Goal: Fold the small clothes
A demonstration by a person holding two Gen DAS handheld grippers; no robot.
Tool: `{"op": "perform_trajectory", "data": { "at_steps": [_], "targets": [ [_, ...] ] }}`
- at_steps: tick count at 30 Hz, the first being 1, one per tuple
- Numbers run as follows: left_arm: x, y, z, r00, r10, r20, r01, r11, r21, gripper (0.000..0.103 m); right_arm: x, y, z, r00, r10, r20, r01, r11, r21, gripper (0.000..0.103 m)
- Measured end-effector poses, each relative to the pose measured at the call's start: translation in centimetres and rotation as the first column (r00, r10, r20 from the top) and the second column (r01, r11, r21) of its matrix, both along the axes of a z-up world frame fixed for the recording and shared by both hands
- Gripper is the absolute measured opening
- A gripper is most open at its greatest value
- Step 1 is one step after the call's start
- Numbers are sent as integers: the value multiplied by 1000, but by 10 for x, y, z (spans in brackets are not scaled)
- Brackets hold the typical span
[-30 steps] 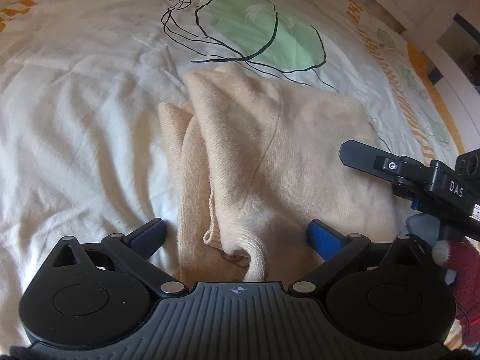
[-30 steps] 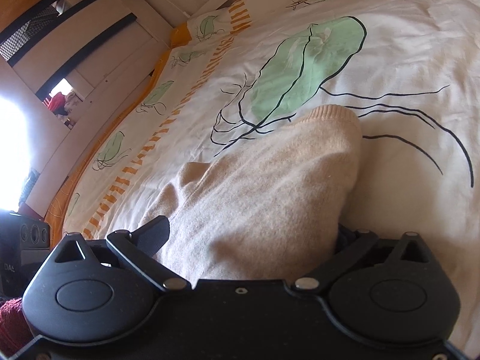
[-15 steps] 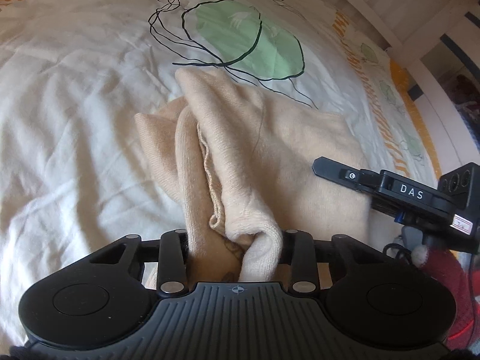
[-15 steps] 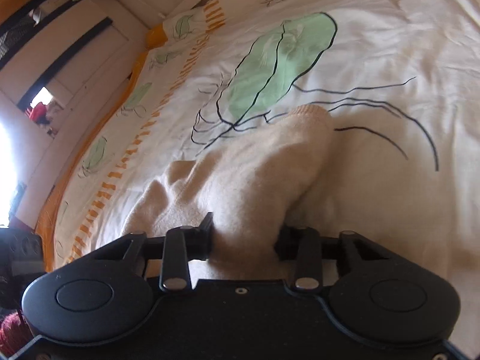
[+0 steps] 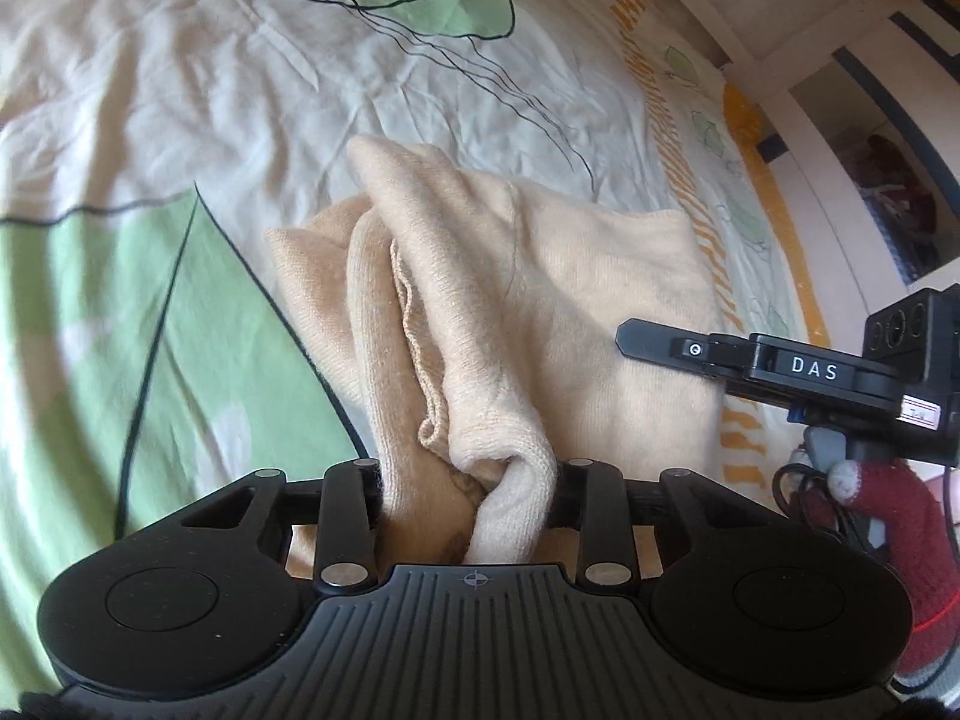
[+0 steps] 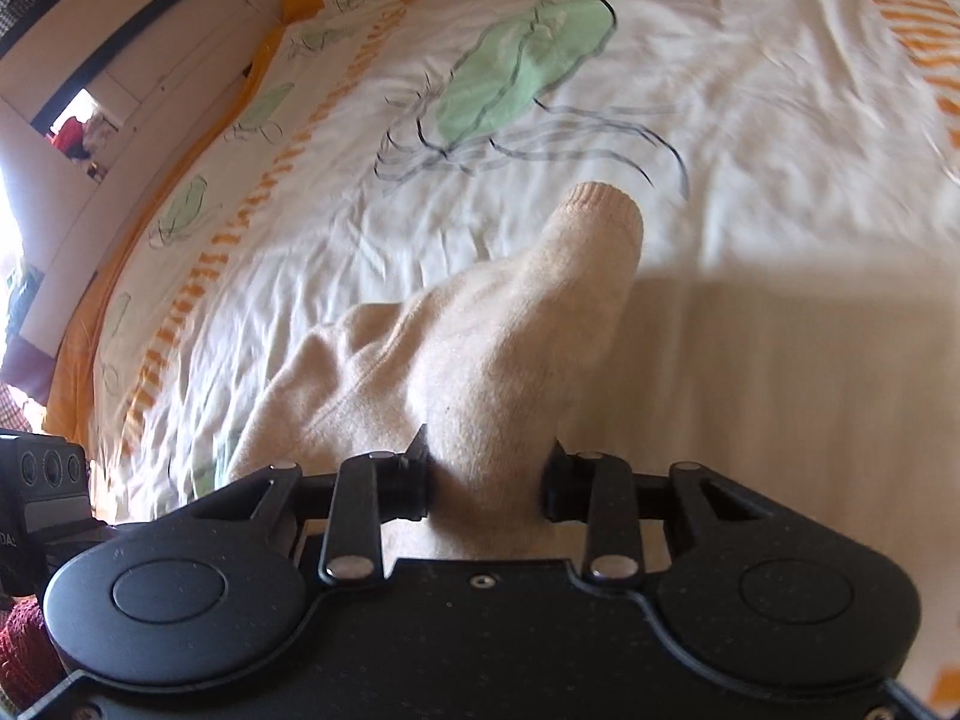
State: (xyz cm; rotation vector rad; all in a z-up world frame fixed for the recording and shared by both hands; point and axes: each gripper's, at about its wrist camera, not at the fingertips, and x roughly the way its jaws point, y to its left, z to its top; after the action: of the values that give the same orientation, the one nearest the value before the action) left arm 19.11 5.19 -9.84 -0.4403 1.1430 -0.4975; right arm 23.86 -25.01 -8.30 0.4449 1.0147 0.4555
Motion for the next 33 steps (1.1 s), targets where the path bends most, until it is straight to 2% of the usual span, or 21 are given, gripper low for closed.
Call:
{"op": "perform_trajectory", "data": {
  "at_steps": [2, 5, 7, 9, 13, 18, 22, 25, 26, 28, 30, 33],
  "targets": [
    [-19, -4, -1, 1000, 6, 12, -6, 1000, 5, 33, -17, -9, -1, 1000, 16, -14, -16, 1000, -15, 48],
    [-36, -2, -1, 998, 20, 61, -24, 997, 74, 37, -36, -16, -2, 1000, 6, 5, -5, 994, -105, 63],
    [-39, 5, 2, 996, 20, 88, -31, 992, 121, 38, -48, -20, 3, 999, -27, 41, 33, 988, -150, 67],
    [-41, 13, 4, 995, 34, 91, -46, 988, 144, 39, -60, -27, 9, 995, -65, 71, 74, 988, -134, 68],
    [-47, 25, 3, 995, 37, 88, -53, 979, 196, 57, -87, -30, 22, 979, -129, 157, 150, 980, -132, 68],
    [-60, 33, 4, 994, 50, 93, -69, 975, 213, 59, -116, -7, 27, 960, -158, 233, 201, 964, -175, 68],
    [-67, 39, 4, 993, 84, 86, -100, 973, 208, 60, -131, 20, 18, 962, -125, 241, 182, 956, -230, 68],
    [-75, 41, 9, 991, 95, 99, -117, 962, 246, 60, -136, 38, -1, 981, -78, 175, 128, 947, -295, 67],
    [-79, 40, 14, 989, 96, 114, -124, 954, 274, 60, -138, 43, -10, 987, -65, 146, 108, 944, -311, 68],
    [-89, 38, 27, 981, 95, 170, -148, 930, 336, 60, -145, 47, -14, 986, -78, 148, 120, 946, -300, 68],
    [-99, 34, 44, 963, 83, 257, -180, 906, 383, 59, -150, 47, -10, 985, -77, 157, 122, 947, -298, 68],
    [-98, 21, 65, 931, 48, 362, -207, 887, 413, 59, -157, 45, -3, 980, -97, 174, 144, 949, -281, 68]
  ]
}}
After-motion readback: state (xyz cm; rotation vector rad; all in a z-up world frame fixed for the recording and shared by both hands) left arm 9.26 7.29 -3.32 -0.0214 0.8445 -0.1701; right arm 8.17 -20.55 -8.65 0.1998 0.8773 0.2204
